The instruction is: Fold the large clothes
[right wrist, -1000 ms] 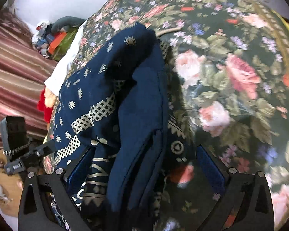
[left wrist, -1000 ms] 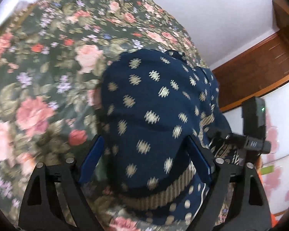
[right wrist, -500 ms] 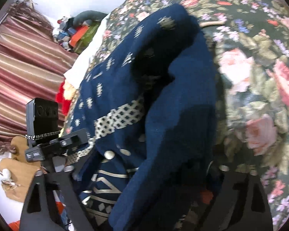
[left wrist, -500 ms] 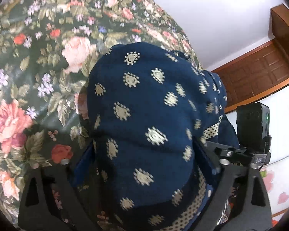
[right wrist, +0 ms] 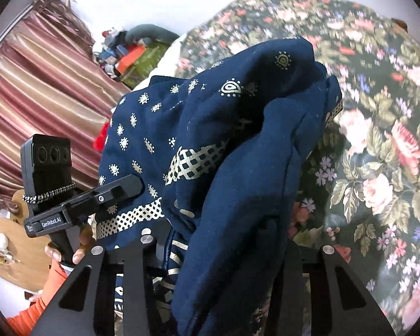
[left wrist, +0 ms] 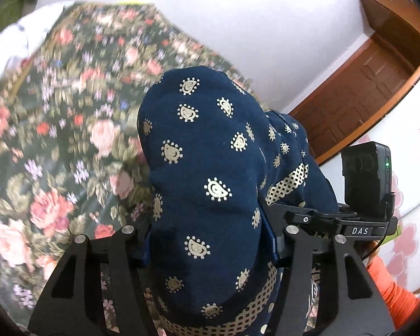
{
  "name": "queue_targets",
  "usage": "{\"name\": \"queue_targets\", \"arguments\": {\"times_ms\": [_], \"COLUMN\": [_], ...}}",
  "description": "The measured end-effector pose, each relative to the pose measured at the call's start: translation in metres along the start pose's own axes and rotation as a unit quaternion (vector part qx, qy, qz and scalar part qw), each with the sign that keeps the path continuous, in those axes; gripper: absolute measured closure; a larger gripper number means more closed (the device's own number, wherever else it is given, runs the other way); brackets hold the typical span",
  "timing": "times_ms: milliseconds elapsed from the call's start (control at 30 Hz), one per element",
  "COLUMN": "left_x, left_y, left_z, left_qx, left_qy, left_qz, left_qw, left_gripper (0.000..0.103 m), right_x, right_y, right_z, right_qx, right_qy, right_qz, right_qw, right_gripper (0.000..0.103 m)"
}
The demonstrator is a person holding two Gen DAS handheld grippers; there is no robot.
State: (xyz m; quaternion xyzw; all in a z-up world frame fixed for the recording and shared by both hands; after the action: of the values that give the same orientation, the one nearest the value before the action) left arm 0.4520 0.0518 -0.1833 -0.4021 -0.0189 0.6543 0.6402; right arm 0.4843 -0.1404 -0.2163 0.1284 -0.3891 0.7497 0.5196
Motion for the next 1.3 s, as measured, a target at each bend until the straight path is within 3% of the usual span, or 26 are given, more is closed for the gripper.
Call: {"name": "queue_targets", "arguments": {"times_ms": [333,600,967,1300], "left_x": [-0.031,-0.009,0.069,0.135], "left_y": [-0.015,0.003,0.059,0.107], "left_z": [0.091,0.148,0.151,0.077], "left_qx": [-0.060,-0.074,-0.050,0.027], "left_qy": [-0.001,-0.019,-0.028,-0.045], "left_qz": [-0.025,-0.020,0.057,0.120], "left_qw": [0.9978,0.9968,0.9967,0.9914], "left_gripper": [0.044,0.044,0.044,0.044], "right_x": [0.091,0.145,0.160,0.104], "right_y": [-0.007,0.014,0.061,0.106], "right_z": [0.051,0.040,-0.036,-0.117], "right_qx": [-0.041,-0.035,0.030,0.109], "right_qy": [-0.003,-0.017,-0.029,0.011], "right_qz": [0.049,0.057,0.026,-0.029], "right_qw": [0.998,0.998,0.999,0.994], "right_gripper": [0.063,0.063,0.063,0.063]}}
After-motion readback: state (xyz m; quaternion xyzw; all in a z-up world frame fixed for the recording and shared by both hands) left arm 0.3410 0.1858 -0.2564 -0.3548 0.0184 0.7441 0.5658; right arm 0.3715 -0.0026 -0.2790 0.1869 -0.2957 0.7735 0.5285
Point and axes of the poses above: each gripper's, at about its wrist camera, not at the fingertips, and z roughly against the way its jaws point, x to its left, y to its underside, the point moved 5 cm from there along -z, roughly the way its jaws point, and after that the axes turned 2 degrees about -y, right-handed, at the moved point
